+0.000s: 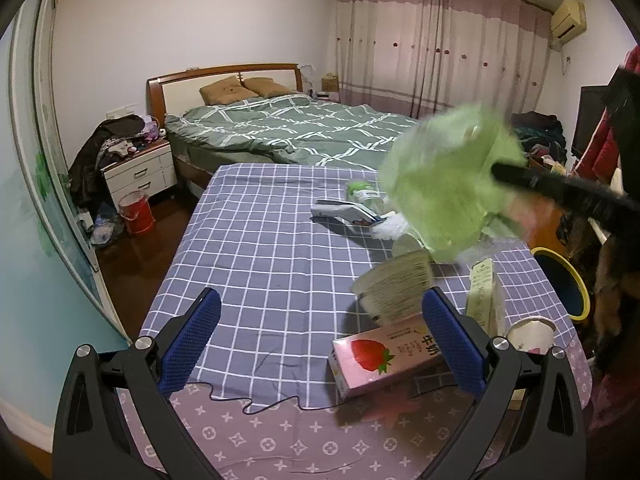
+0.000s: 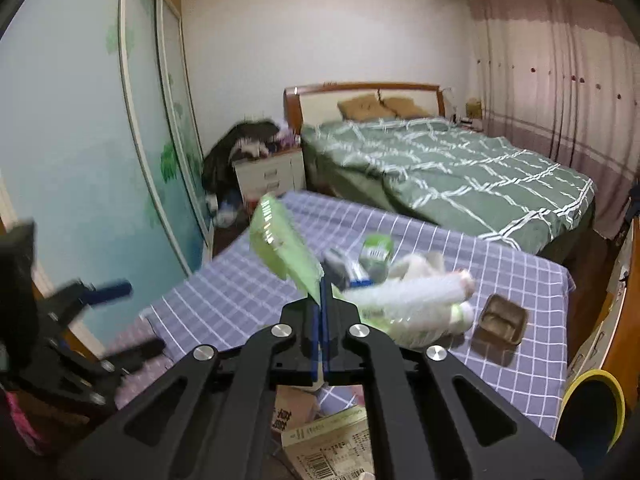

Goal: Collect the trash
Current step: 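Drop the green bag into the bin with right tool while left grasps yogurt cup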

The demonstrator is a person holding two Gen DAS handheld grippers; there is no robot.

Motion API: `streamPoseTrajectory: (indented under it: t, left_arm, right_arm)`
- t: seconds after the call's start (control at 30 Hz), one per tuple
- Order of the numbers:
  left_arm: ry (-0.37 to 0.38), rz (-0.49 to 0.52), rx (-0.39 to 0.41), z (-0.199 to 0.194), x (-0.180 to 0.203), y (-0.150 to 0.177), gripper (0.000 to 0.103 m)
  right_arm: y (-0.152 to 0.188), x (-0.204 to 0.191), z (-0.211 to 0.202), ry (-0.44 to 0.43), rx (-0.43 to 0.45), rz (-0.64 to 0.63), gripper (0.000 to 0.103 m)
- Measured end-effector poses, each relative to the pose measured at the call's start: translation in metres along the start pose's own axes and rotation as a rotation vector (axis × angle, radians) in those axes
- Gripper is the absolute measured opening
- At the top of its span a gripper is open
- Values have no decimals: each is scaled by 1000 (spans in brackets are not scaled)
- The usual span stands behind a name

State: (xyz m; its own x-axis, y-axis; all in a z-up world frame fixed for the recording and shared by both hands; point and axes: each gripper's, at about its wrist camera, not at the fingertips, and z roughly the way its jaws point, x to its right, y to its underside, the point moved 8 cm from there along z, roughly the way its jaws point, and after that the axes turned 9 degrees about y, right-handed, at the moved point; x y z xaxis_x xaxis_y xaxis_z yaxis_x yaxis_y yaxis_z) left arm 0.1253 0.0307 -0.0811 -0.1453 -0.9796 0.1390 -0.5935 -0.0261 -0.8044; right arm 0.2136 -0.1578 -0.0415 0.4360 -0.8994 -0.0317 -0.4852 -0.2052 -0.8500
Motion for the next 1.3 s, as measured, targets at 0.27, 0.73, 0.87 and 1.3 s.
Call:
streamPoseTrajectory:
  t: [0.27, 0.73, 0.87, 1.3]
  left_arm:
    - [42, 24, -31, 15, 18, 2, 99]
    - [76, 38, -105, 60, 50, 6, 99]
    - [72, 39, -124, 75, 57, 5, 99]
    - [58, 5, -200, 110, 62, 11, 99]
  right_arm:
    - [-14, 78, -53, 100, 103, 153, 1]
    - [68, 300, -90, 584, 27, 428, 1]
    - [115, 357, -75, 683, -62, 502, 1]
    - [182, 398, -49, 779, -166, 593, 32]
